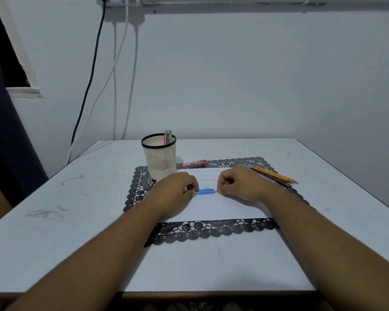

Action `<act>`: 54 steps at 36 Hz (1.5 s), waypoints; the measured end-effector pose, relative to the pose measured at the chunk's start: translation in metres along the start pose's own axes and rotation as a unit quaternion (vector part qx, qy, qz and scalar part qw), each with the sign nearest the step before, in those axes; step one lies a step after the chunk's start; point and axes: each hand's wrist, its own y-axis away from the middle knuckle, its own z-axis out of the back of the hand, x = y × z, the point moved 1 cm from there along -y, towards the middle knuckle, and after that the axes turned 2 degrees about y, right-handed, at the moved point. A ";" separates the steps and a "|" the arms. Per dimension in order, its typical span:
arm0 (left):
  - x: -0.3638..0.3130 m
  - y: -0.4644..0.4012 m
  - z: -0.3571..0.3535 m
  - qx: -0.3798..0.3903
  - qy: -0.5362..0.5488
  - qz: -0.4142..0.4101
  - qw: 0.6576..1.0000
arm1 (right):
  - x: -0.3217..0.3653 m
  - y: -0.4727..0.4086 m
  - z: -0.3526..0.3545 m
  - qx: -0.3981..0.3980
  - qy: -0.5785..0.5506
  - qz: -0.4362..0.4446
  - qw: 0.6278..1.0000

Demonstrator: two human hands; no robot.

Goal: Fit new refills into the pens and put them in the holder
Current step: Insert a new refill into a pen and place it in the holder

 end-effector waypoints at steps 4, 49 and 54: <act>0.001 0.000 0.001 0.003 0.003 0.002 1.000 | -0.005 0.001 0.005 -0.013 0.015 -0.015 1.000; -0.004 0.002 0.004 -0.010 0.032 0.013 0.999 | -0.015 -0.014 -0.001 -0.057 -0.031 -0.013 0.998; -0.002 0.003 0.007 -0.035 0.018 0.040 0.998 | -0.012 -0.013 -0.001 -0.055 -0.039 -0.018 0.998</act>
